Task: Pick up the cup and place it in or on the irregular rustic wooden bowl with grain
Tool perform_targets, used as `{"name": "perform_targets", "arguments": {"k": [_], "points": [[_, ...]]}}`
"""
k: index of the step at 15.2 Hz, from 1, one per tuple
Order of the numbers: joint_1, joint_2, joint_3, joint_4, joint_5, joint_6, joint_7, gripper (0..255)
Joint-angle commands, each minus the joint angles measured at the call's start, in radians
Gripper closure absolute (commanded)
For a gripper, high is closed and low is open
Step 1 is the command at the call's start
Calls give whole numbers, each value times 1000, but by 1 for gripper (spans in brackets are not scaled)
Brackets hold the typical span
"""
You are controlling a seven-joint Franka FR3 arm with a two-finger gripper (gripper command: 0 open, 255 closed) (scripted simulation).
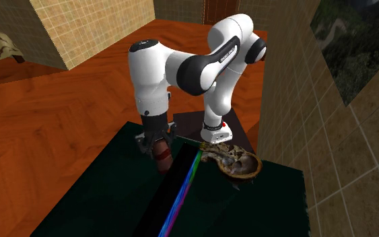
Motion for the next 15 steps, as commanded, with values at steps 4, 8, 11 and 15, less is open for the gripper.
{"name": "perform_targets", "arguments": {"k": [4, 8, 11, 15], "points": [[67, -179, -27, -121, 79, -43, 14, 255], [129, -314, -41, -202, 129, -85, 45, 255], [177, -409, -47, -251, 160, -122, 79, 255], [242, -528, -46, -300, 199, -176, 137, 255]]}}
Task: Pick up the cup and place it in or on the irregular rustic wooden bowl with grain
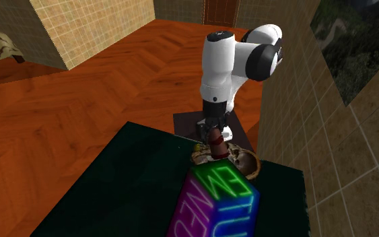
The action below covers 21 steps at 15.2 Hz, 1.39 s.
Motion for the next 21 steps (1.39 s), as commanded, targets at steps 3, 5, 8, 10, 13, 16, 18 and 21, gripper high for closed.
{"name": "perform_targets", "arguments": {"k": [3, 5, 8, 10, 13, 16, 18, 21], "points": [[80, -135, 13, -42, 48, -70, 88, 255], [86, -145, 22, -72, 58, -51, 83, 255], [94, -159, 38, -115, 74, -21, 76, 255], [99, -167, 48, -143, 85, -1, 71, 255], [107, -178, 66, -184, 103, 29, 63, 255], [115, -188, 85, -224, 121, 59, 56, 255], [116, -189, 86, -227, 123, 61, 56, 255], [116, -188, 86, -227, 123, 61, 56, 255]]}}
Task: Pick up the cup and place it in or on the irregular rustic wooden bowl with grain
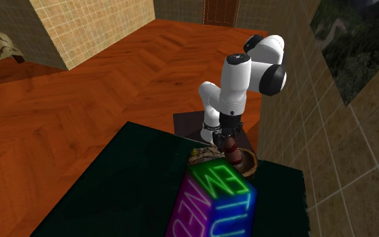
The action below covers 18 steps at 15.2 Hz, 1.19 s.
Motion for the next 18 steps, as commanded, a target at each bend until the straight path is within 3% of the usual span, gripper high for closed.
{"name": "perform_targets", "arguments": {"k": [1, 3, 4, 9, 13, 18], "points": [[0, 0, 0, -1, 0, 0, 0, 255], [0, 0, 0, -1, 0, 0, 0, 255], [0, 0, 1, -1, 0, 0, 0, 0], [0, 0, 0, -1, 0, 0, 0, 0], [-10, 7, -77, 104, -63, -108, 15, 0], [-10, 7, -77, 104, -63, -108, 15, 0]]}}
